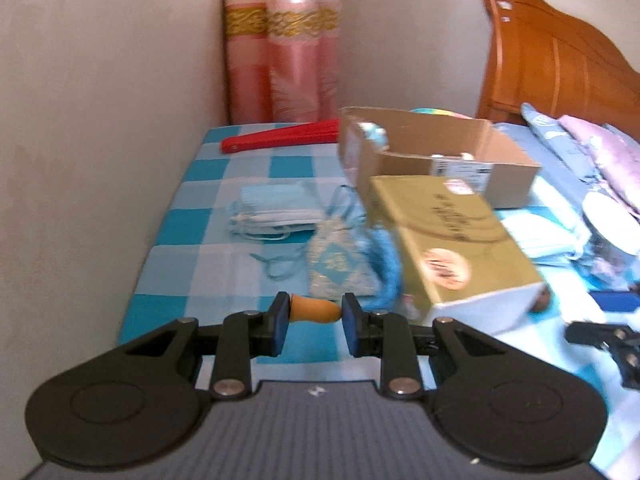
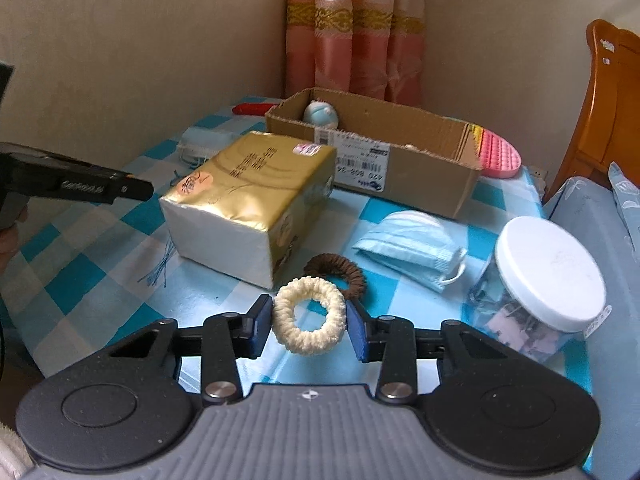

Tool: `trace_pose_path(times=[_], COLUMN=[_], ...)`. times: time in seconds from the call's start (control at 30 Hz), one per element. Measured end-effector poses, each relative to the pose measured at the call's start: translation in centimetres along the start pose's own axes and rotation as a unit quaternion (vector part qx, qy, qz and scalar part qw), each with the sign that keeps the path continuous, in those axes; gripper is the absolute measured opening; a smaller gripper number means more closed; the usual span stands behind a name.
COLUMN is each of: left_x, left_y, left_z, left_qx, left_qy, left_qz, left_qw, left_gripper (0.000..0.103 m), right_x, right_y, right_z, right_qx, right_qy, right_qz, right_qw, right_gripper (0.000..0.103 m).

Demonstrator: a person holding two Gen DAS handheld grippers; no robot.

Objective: Organize soft objects
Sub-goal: 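Carry the earplug and cream hair tie into the cardboard box and open both grippers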

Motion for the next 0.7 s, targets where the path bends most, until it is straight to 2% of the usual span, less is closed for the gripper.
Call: trace_pose_path(times=[0.17, 0.33, 0.5, 0.7], left_x=[2.2, 3.3, 3.8, 4.4], left_y=[-1.7, -2.8, -4.0, -4.5], left_z=[-0.6, -1.6, -1.9, -2.0], left_qx=[-0.011, -0.016, -0.021, -0.028], left_qy=[-0.006, -0.016, -0.017, -0.019], left_qz=[0.031, 0.052, 0.07, 0.073], left_qw=[0.9994, 0.9984, 0.9972, 0.9968], left_gripper=[0.026, 0.026, 0.026, 0.026], right_x=[1.4, 2.5, 2.4, 0.5], right_y=[-1.2, -3.0, -5.7, -9.5], right_z=[-1.1, -3.7, -7.3, -11.9], right_qx=[0.008, 0.018, 0.016, 0.017], right_qy=[-0.005, -0.021, -0.039, -0.042], right_qz=[0.004, 0.019, 0.033, 0.056], right_qw=[1.0, 0.999, 0.999, 0.997], right_gripper=[0.045, 0.045, 0.045, 0.045])
Point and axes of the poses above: each gripper's, at about its wrist camera, not at the fingertips, and x roughly against the way its jaws point, y to its left, z to its underside, the point moved 9 cm from there along -x, roughly the way its jaws point, and after that the axes turned 15 degrees about -z, right-handed, at the moved point
